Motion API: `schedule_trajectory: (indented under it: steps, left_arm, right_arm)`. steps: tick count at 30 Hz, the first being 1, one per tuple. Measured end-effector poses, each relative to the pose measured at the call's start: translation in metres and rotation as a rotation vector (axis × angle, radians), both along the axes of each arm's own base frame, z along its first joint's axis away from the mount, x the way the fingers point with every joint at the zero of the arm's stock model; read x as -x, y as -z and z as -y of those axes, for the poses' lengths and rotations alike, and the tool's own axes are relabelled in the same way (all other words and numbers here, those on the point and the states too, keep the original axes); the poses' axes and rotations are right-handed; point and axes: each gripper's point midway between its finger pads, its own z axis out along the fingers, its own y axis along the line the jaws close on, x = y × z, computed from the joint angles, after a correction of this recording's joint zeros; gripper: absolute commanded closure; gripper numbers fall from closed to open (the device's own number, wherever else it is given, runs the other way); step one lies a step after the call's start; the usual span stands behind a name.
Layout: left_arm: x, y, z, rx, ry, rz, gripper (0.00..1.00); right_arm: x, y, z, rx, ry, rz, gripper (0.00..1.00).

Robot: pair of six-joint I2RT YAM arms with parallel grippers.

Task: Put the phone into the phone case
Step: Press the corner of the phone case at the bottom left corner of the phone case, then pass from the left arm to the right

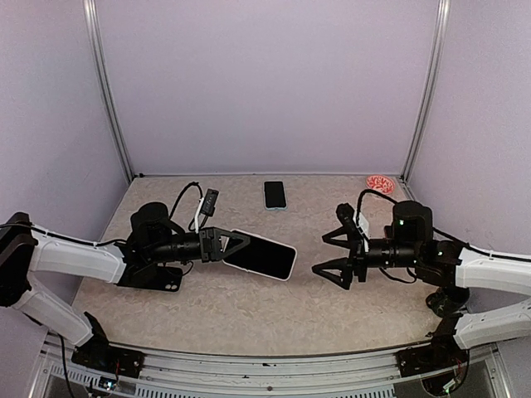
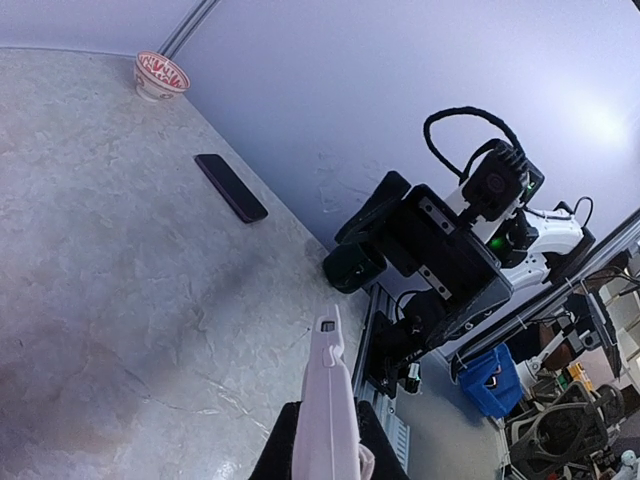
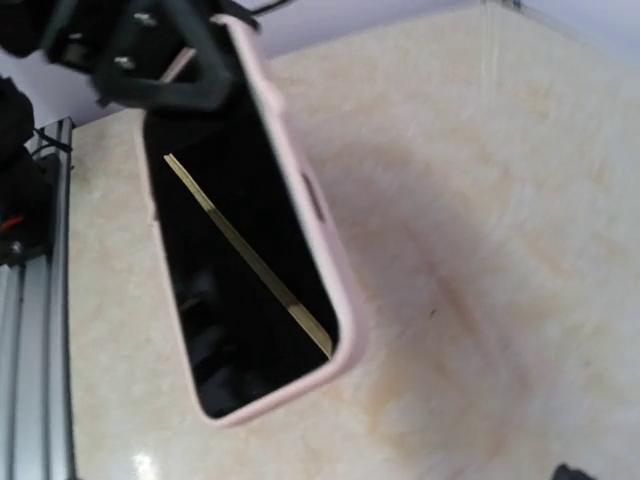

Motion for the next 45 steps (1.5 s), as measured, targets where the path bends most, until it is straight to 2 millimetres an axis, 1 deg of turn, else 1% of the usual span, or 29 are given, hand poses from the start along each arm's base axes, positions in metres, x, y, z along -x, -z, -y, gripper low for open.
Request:
schedule_trajectory:
  steps: [2, 4, 8, 11, 14, 19, 24, 29, 32, 38, 42, 45]
  left_arm:
    - [-0.001, 0.000, 0.001, -0.007, 0.000, -0.008, 1.00]
    - [-0.003, -0.001, 0.002, -0.012, -0.001, -0.012, 1.00]
    - [-0.007, -0.003, 0.007, -0.026, -0.002, -0.025, 1.00]
    - [-0.010, -0.001, 0.009, -0.040, -0.005, -0.040, 1.00]
    - [-0.012, 0.006, 0.011, -0.060, -0.008, -0.061, 1.00]
    - [-0.013, 0.018, 0.013, -0.092, -0.005, -0.096, 1.00]
    - [-0.012, 0.024, 0.014, -0.107, -0.001, -0.111, 1.00]
    - [-0.012, 0.027, 0.015, -0.113, -0.001, -0.119, 1.00]
    - [-0.011, 0.030, 0.016, -0.119, 0.002, -0.127, 1.00]
    - [-0.011, 0.035, 0.017, -0.127, 0.005, -0.140, 1.00]
    - [-0.009, 0.035, 0.019, -0.127, 0.009, -0.146, 1.00]
    - [-0.009, 0.036, 0.019, -0.126, 0.009, -0.148, 1.00]
  right_arm:
    - [0.004, -0.005, 0.003, -0.008, -0.010, 0.068, 0.01]
    - [0.005, -0.012, 0.001, -0.016, -0.018, 0.120, 0.01]
    - [0.009, -0.013, -0.005, 0.001, -0.036, 0.179, 0.01]
    - [0.015, -0.011, -0.013, 0.021, -0.058, 0.212, 0.01]
    - [0.020, -0.008, -0.023, 0.048, -0.078, 0.249, 0.01]
    - [0.020, -0.004, -0.044, 0.106, -0.092, 0.300, 0.01]
    - [0.016, 0.010, -0.066, 0.189, -0.089, 0.331, 0.01]
    - [0.018, 0.027, -0.080, 0.262, -0.089, 0.356, 0.01]
    - [0.016, 0.033, -0.085, 0.291, -0.082, 0.359, 0.01]
    - [0.007, 0.038, -0.093, 0.329, -0.039, 0.372, 0.00]
    - [-0.001, 0.048, -0.098, 0.375, -0.007, 0.375, 0.01]
    - [-0.001, 0.056, -0.100, 0.411, -0.002, 0.382, 0.01]
